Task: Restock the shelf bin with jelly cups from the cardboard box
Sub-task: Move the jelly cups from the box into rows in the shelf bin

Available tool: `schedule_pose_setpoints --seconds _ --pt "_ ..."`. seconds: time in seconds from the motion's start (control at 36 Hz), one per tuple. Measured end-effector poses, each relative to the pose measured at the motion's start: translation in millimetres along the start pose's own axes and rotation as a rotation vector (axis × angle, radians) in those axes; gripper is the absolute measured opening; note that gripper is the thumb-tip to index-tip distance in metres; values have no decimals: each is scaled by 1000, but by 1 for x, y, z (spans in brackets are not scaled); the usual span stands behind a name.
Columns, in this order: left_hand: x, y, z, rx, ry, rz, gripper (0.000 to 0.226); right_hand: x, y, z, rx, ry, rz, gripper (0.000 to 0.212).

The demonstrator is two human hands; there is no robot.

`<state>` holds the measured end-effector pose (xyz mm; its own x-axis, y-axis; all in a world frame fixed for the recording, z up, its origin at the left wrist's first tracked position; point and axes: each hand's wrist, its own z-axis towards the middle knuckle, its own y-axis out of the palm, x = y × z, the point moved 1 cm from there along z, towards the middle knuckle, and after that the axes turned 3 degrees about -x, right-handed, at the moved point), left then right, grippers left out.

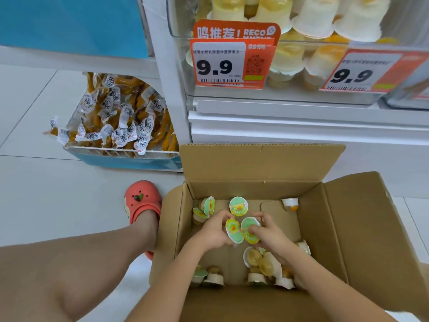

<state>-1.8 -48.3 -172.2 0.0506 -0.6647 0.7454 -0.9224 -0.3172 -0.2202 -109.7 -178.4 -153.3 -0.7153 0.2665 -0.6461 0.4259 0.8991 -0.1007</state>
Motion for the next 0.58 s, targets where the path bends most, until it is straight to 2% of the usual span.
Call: schedule_pose_setpoints --seconds 0.08,0.19,0.28,0.36,0.47,0.58 --pt "26 -4 -11 -18 49 -126 66 -26 -7 -16 -18 -34 84 14" --pt "58 -15 -26 21 108 -191 60 -57 -19 -37 -124 -25 483 36" --pt "85 -26 -42 38 144 -167 59 -79 -30 -60 -158 -74 622 39" --pt "118 -39 -61 44 179 -103 61 -99 -37 -83 -193 -162 650 33" --pt "159 -51 -88 89 236 -93 60 -126 -48 -113 -186 -329 559 20" --pt "196 -43 -114 162 336 -145 52 -147 -50 -137 -150 -464 539 34"
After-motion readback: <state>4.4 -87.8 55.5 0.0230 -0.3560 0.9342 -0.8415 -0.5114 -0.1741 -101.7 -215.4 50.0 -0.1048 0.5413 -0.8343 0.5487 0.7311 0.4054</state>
